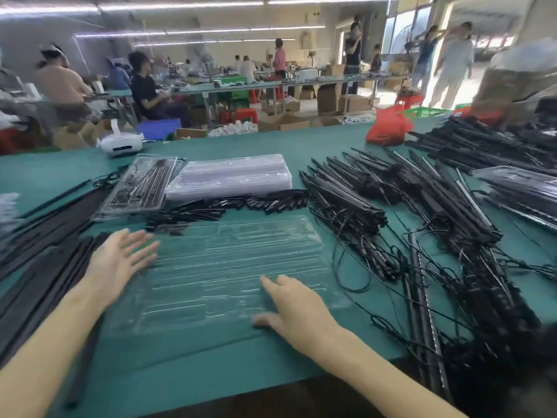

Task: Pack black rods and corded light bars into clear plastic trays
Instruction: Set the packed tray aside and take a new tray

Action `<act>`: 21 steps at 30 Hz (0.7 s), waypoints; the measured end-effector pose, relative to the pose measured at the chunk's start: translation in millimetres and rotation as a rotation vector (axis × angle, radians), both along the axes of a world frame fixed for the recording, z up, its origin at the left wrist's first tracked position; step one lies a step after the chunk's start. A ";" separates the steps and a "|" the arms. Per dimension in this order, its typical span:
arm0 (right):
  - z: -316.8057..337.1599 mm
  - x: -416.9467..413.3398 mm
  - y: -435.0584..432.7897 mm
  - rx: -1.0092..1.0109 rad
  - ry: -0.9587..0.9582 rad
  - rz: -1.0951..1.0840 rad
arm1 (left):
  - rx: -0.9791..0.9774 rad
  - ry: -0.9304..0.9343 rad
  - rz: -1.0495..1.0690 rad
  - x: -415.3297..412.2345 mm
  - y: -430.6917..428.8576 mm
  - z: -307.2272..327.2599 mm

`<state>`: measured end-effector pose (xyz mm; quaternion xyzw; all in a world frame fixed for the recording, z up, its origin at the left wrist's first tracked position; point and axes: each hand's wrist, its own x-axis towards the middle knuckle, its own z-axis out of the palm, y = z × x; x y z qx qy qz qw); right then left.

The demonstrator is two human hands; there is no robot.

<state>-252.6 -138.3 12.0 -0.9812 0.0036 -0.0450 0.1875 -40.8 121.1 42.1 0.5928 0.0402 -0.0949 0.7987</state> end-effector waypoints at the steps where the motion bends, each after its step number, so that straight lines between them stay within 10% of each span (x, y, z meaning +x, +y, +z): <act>1: 1.8 -1.2 0.0 0.046 0.067 0.032 | 0.264 -0.101 0.029 -0.8 -1.8 2.0; 5: 4.3 -2.6 6.8 0.112 0.131 0.088 | 0.952 -0.530 -0.121 -14.9 -48.7 7.9; 11: 7.1 -12.0 0.9 0.237 -0.037 0.081 | 1.181 -0.852 -0.501 -61.3 -143.5 -30.8; 21: 5.1 -39.1 -55.6 0.292 -0.166 0.058 | 1.473 -0.865 -0.446 -68.6 -190.2 -62.7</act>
